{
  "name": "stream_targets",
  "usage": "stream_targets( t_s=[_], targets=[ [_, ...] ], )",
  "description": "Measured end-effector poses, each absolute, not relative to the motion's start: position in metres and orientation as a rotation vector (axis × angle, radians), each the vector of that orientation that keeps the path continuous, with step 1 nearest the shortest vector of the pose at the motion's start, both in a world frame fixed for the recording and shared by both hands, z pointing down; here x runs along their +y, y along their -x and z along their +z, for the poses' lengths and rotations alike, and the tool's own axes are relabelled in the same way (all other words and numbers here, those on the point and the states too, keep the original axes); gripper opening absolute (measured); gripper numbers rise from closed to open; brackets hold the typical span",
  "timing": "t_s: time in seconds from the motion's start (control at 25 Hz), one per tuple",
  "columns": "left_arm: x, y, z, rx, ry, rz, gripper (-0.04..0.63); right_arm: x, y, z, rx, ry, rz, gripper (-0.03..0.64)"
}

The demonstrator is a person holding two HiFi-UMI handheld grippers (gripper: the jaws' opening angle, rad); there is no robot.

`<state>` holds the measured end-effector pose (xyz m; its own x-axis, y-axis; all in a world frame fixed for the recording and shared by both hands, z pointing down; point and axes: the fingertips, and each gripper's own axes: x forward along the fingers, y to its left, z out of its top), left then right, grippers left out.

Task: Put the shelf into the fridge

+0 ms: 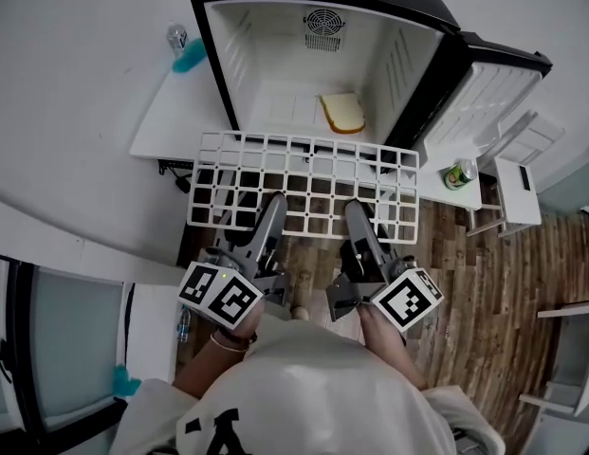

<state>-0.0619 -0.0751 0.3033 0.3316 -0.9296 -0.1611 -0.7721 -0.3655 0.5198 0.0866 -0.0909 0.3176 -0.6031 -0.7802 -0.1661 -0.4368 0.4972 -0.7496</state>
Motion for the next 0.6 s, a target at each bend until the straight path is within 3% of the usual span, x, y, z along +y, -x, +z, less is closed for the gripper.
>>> stream_targets(
  t_s=[0.6],
  targets=[
    [-0.123, 0.071, 0.302, -1.463, -2.278, -0.637, 0.186, -0.136, -0.080, 0.317, 2.232, 1.034, -0.915, 0.114]
  ],
)
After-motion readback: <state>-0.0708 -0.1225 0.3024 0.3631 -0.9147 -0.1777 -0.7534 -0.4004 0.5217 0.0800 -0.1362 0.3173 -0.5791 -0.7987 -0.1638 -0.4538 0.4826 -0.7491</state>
